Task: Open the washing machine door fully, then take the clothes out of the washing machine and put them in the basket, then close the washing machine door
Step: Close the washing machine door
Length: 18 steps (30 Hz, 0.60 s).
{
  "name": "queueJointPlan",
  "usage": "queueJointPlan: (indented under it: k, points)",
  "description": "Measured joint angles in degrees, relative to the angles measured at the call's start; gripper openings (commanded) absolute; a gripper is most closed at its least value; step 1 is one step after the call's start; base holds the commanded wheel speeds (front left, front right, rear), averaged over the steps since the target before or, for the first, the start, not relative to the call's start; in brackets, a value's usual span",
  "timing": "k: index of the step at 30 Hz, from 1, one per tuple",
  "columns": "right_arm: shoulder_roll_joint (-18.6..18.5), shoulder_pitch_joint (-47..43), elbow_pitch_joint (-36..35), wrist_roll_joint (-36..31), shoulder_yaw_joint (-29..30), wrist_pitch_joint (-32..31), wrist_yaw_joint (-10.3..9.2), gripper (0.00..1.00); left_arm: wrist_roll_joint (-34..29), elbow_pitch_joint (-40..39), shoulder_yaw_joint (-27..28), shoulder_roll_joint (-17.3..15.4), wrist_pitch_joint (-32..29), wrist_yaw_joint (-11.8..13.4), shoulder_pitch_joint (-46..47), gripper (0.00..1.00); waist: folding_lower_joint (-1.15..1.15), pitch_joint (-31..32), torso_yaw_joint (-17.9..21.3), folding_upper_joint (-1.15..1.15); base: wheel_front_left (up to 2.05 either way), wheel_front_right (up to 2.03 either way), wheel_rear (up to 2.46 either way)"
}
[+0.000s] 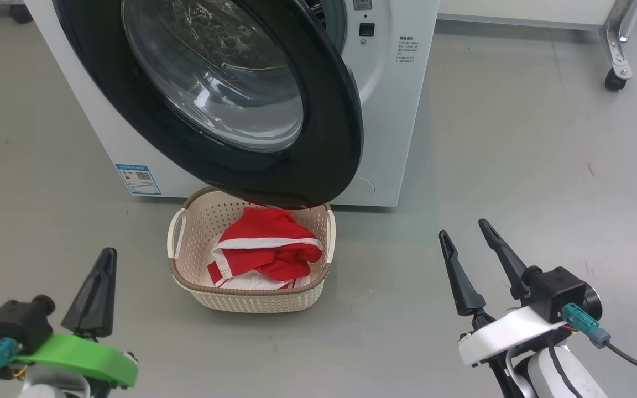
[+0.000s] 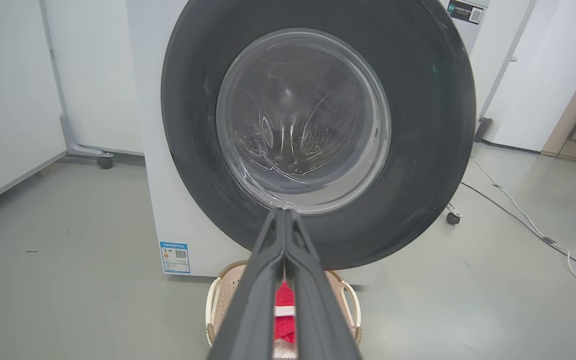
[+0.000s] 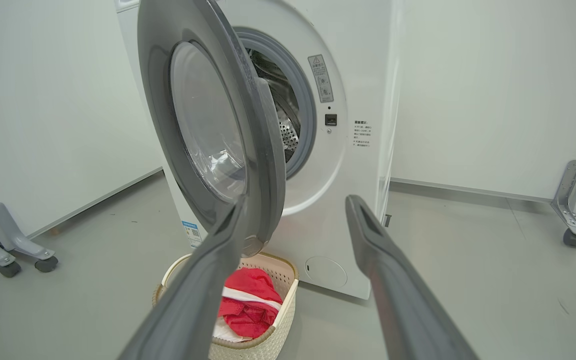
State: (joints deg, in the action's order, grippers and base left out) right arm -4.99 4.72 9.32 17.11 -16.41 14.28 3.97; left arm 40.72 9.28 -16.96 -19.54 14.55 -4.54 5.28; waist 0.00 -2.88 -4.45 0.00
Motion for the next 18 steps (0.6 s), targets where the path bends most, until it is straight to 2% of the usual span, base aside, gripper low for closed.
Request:
queueJointPlan:
  k: [2,3,4,5,6,15,18]
  points:
    - [0.0,-0.5,0.0,0.0,-0.1,0.0,0.0,1.0,-2.2,-0.2,-0.6,-0.1,0.0,0.4,-0.6,0.0,0.0,0.1,0.0,0.0,0.0,0.0,0.0]
    - [0.0,-0.6,0.0,0.0,-0.1,0.0,0.0,1.0,-3.1,-0.2,-0.8,-0.1,0.0,0.9,-1.0,0.35,0.0,0.1,0.0,0.0,0.0,0.0,0.0]
    - [0.1,-0.6,0.0,0.0,-0.1,0.0,0.0,1.0,-3.6,-0.2,-0.8,0.0,0.0,1.3,-1.4,0.58,0.0,0.2,0.1,0.0,0.0,0.0,0.0]
    - [0.1,-0.6,0.0,0.0,-0.1,0.0,0.0,1.0,-4.1,-0.2,-0.8,0.1,0.0,1.7,-1.8,0.9,0.0,0.2,0.1,0.0,0.0,0.0,0.0]
    - [0.1,-0.6,0.0,0.0,-0.1,0.0,0.01,1.0,-4.7,-0.2,-0.9,0.1,0.0,2.1,-2.1,1.0,0.0,0.2,0.2,0.0,0.0,0.0,0.0]
    - [0.5,-0.7,-0.1,0.0,0.4,0.0,-0.04,1.0,-7.3,-0.5,-1.3,2.1,0.0,3.4,-3.1,1.0,0.0,0.2,0.7,0.0,0.0,0.0,0.0]
    - [0.6,-0.8,-0.2,0.0,1.2,0.0,-0.59,1.0,-7.8,-0.7,-1.3,2.6,0.0,3.6,-3.3,1.0,0.0,0.1,0.8,0.0,0.0,0.0,0.0]
